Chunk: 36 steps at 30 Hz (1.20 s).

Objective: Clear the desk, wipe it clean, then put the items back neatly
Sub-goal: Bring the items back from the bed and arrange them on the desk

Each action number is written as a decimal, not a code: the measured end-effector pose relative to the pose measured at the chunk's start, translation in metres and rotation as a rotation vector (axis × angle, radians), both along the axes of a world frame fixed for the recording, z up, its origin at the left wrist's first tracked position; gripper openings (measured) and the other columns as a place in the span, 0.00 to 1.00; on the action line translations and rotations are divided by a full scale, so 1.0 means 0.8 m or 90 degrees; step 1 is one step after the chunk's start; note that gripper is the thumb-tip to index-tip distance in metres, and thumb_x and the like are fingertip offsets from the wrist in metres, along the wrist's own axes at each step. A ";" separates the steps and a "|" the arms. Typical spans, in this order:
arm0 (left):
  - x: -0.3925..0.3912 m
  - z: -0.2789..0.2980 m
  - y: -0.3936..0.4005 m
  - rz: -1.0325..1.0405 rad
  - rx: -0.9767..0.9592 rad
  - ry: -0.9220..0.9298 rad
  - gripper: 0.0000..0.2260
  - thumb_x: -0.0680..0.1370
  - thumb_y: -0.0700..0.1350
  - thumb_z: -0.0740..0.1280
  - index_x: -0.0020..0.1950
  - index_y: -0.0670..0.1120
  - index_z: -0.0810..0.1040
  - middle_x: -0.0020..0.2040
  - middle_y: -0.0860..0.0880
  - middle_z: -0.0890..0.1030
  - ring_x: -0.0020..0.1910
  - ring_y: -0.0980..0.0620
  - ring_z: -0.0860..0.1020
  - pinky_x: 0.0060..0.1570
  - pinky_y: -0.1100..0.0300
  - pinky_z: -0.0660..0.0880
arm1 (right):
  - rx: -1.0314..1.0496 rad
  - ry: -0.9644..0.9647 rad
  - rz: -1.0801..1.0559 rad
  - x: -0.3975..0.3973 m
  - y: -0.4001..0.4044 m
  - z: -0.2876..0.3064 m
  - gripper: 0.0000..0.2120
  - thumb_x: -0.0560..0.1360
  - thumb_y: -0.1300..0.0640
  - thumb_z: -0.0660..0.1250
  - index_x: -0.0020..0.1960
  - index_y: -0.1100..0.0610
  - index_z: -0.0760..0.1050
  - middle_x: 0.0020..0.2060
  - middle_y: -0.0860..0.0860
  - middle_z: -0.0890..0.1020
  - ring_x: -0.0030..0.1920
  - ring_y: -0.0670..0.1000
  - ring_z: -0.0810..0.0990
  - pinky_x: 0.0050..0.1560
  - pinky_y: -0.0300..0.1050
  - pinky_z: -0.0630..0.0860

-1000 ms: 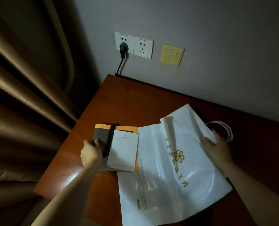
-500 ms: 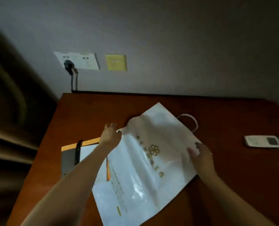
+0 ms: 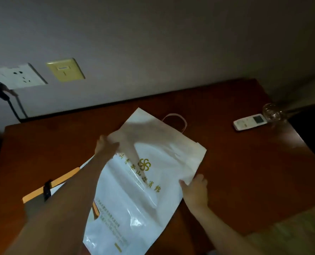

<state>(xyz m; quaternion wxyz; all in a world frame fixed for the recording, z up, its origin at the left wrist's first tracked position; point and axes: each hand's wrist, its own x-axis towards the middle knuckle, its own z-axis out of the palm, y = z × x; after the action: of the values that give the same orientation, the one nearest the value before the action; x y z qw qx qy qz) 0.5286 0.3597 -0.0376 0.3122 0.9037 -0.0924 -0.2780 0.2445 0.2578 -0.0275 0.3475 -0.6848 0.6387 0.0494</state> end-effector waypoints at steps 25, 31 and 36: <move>0.008 0.184 -0.025 0.292 -0.397 0.063 0.07 0.79 0.39 0.61 0.56 0.38 0.71 0.45 0.39 0.76 0.33 0.47 0.78 0.25 0.63 0.78 | 0.437 -0.393 -0.263 0.019 -0.072 0.126 0.09 0.79 0.63 0.62 0.58 0.66 0.71 0.44 0.58 0.77 0.41 0.59 0.81 0.32 0.48 0.81; -0.018 0.243 -0.015 0.325 -0.546 -0.003 0.05 0.81 0.39 0.58 0.46 0.40 0.68 0.40 0.44 0.73 0.29 0.52 0.77 0.39 0.59 0.78 | 0.215 -0.533 -0.184 0.032 -0.108 0.179 0.11 0.82 0.59 0.56 0.62 0.63 0.68 0.49 0.60 0.76 0.43 0.55 0.79 0.47 0.50 0.80; -0.060 0.248 0.015 0.260 -0.480 -0.208 0.07 0.82 0.43 0.59 0.48 0.39 0.69 0.38 0.47 0.72 0.35 0.52 0.75 0.39 0.58 0.73 | -0.046 -0.591 -0.010 0.012 -0.116 0.219 0.11 0.80 0.61 0.59 0.39 0.59 0.70 0.36 0.51 0.73 0.36 0.47 0.72 0.36 0.40 0.71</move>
<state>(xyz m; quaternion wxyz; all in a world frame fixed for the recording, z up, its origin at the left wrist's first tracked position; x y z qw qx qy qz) 0.4804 0.3714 0.1608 0.6491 0.7586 -0.0552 -0.0115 0.2538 0.1646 0.1480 0.5728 -0.6412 0.4221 -0.2874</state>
